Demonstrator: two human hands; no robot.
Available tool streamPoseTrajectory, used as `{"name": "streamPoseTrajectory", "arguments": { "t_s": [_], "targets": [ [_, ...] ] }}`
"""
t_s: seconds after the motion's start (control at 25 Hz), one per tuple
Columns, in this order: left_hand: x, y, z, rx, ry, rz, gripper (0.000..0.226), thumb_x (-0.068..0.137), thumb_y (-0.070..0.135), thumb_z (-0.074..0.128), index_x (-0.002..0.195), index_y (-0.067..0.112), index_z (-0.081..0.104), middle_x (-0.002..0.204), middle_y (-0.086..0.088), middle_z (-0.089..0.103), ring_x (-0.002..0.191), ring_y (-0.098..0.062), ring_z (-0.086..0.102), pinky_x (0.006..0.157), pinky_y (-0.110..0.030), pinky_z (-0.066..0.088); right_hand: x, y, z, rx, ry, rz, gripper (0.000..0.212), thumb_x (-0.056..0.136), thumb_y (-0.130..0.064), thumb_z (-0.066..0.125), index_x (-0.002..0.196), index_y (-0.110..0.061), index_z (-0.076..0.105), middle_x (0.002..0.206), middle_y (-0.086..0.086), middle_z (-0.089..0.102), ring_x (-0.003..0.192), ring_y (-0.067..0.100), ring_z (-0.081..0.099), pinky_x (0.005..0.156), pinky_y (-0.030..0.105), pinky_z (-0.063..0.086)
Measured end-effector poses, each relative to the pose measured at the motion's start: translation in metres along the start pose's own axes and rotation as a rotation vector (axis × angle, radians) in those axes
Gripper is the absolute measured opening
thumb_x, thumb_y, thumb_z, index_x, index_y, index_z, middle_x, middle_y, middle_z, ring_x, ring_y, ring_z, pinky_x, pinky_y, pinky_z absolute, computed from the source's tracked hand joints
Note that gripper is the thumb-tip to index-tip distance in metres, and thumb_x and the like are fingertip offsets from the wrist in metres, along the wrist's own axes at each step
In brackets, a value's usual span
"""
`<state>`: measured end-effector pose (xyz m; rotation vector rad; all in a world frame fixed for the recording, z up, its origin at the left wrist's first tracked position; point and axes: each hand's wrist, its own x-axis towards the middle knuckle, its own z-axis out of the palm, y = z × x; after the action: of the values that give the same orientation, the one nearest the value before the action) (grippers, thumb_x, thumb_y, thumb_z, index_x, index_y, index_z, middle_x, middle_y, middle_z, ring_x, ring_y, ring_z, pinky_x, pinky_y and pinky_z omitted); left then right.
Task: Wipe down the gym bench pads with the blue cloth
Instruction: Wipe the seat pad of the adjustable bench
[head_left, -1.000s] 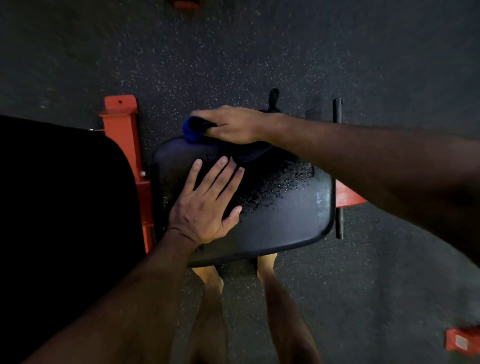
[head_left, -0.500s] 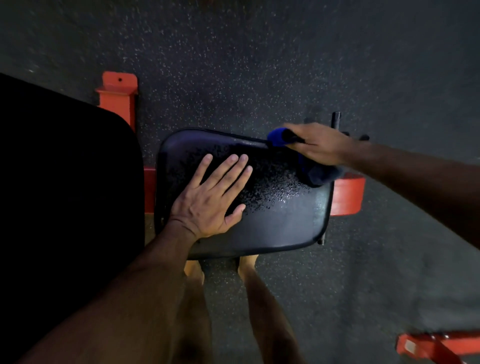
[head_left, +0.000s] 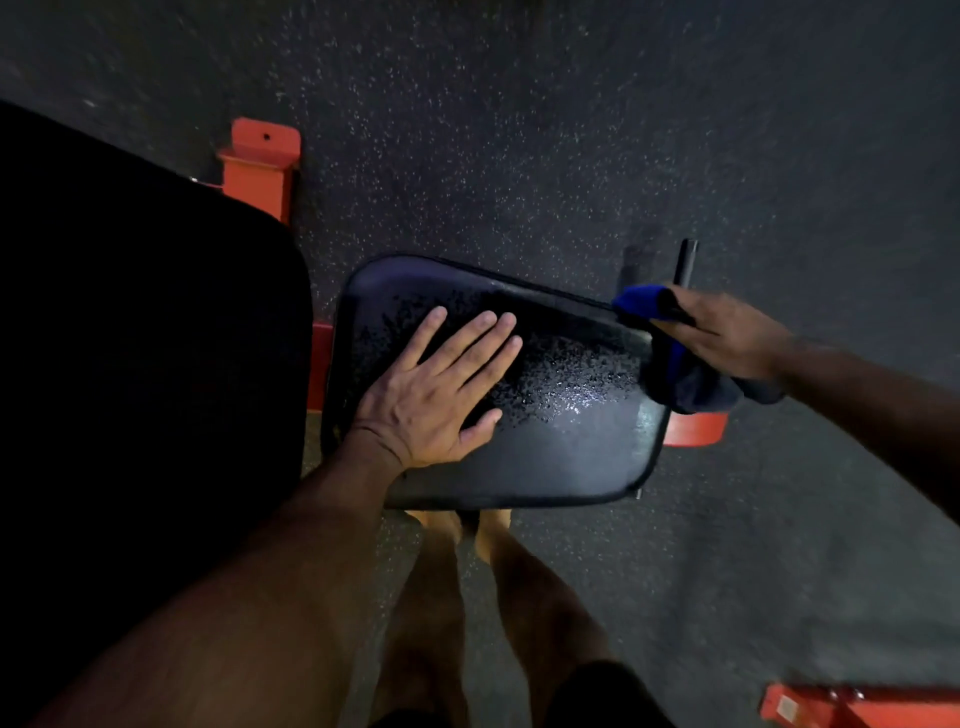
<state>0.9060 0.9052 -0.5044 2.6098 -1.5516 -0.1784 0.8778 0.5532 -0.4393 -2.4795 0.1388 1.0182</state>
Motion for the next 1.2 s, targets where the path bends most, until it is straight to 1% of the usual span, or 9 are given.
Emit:
{"name": "streamPoseTrajectory", "arguments": {
  "t_s": [0.16, 0.4, 0.52, 0.64, 0.72, 0.88, 1.0, 1.08, 1.2],
  "targets": [
    [-0.003, 0.001, 0.000, -0.016, -0.002, 0.008, 0.076, 0.099, 0.050, 0.036, 0.162, 0.012, 0.020, 0.170, -0.009, 0.013, 0.157, -0.023, 0.014, 0.125, -0.057, 0.014, 0.013, 0.003, 0.023, 0.083, 0.080, 0.016, 0.031, 0.102, -0.021, 0.047, 0.131, -0.008, 0.048, 0.114, 0.017, 0.064, 0.104, 0.032, 0.061, 0.079, 0.027, 0.035],
    [0.006, 0.001, -0.013, 0.001, -0.050, -0.020, 0.071, 0.100, 0.047, 0.037, 0.162, 0.015, 0.023, 0.170, -0.008, 0.017, 0.156, -0.023, 0.019, 0.126, -0.054, 0.010, 0.023, 0.005, 0.010, 0.056, 0.023, -0.086, 0.019, 0.102, -0.023, 0.047, 0.115, -0.009, 0.048, 0.107, 0.017, 0.065, 0.100, 0.034, 0.062, 0.083, 0.041, 0.044],
    [-0.012, 0.017, -0.012, -0.003, -0.022, -0.332, 0.067, 0.105, 0.046, 0.036, 0.162, 0.015, 0.021, 0.170, -0.007, 0.016, 0.157, -0.023, 0.016, 0.127, -0.047, 0.006, 0.051, -0.031, -0.022, 0.084, 0.057, -0.250, 0.028, 0.103, -0.026, 0.045, 0.127, -0.012, 0.049, 0.121, 0.009, 0.063, 0.109, 0.027, 0.060, 0.091, 0.041, 0.045],
    [-0.029, 0.047, -0.003, -0.031, 0.026, -0.680, 0.065, 0.104, 0.044, 0.036, 0.162, 0.018, 0.019, 0.170, -0.003, 0.017, 0.156, -0.020, 0.016, 0.126, -0.047, 0.010, 0.099, -0.093, -0.022, 0.122, -0.016, -0.456, 0.034, 0.103, -0.024, 0.046, 0.137, -0.020, 0.046, 0.129, -0.002, 0.057, 0.116, 0.012, 0.053, 0.098, 0.031, 0.040],
    [-0.029, 0.050, 0.002, -0.050, 0.059, -0.679, 0.064, 0.104, 0.044, 0.033, 0.162, 0.019, 0.021, 0.170, -0.002, 0.018, 0.156, -0.019, 0.017, 0.127, -0.048, 0.013, 0.132, -0.128, -0.003, 0.056, -0.124, -0.585, 0.034, 0.103, -0.020, 0.046, 0.137, -0.021, 0.045, 0.128, -0.007, 0.054, 0.115, 0.006, 0.051, 0.096, 0.023, 0.037],
    [-0.030, 0.044, 0.007, -0.054, 0.079, -0.655, 0.065, 0.103, 0.044, 0.033, 0.161, 0.017, 0.026, 0.169, -0.004, 0.021, 0.156, -0.020, 0.020, 0.125, -0.052, 0.019, 0.186, -0.196, 0.017, -0.077, -0.133, -0.743, 0.036, 0.101, -0.023, 0.044, 0.136, -0.014, 0.046, 0.130, 0.008, 0.057, 0.119, 0.022, 0.054, 0.096, 0.028, 0.039],
    [-0.032, 0.047, 0.006, -0.054, 0.079, -0.642, 0.066, 0.102, 0.046, 0.034, 0.162, 0.018, 0.025, 0.169, -0.003, 0.021, 0.156, -0.020, 0.019, 0.125, -0.052, 0.020, 0.198, -0.238, 0.017, -0.158, -0.205, -0.824, 0.042, 0.097, -0.020, 0.051, 0.140, -0.017, 0.050, 0.138, 0.005, 0.057, 0.126, 0.020, 0.051, 0.104, 0.031, 0.039],
    [-0.031, 0.043, 0.005, -0.058, 0.077, -0.639, 0.065, 0.103, 0.046, 0.033, 0.161, 0.018, 0.026, 0.169, -0.003, 0.022, 0.156, -0.019, 0.020, 0.124, -0.052, 0.020, 0.193, -0.228, 0.015, -0.059, -0.211, -0.837, 0.039, 0.097, -0.023, 0.052, 0.136, -0.018, 0.056, 0.132, 0.001, 0.062, 0.120, 0.015, 0.056, 0.104, 0.036, 0.043],
    [-0.032, 0.045, 0.006, -0.041, 0.099, -0.642, 0.064, 0.103, 0.046, 0.030, 0.161, 0.018, 0.028, 0.169, -0.003, 0.022, 0.156, -0.019, 0.021, 0.125, -0.050, 0.018, 0.166, -0.172, 0.009, 0.077, -0.117, -0.811, 0.042, 0.099, -0.020, 0.053, 0.141, -0.014, 0.052, 0.137, 0.000, 0.057, 0.127, 0.012, 0.052, 0.111, 0.030, 0.038]
  ]
}}
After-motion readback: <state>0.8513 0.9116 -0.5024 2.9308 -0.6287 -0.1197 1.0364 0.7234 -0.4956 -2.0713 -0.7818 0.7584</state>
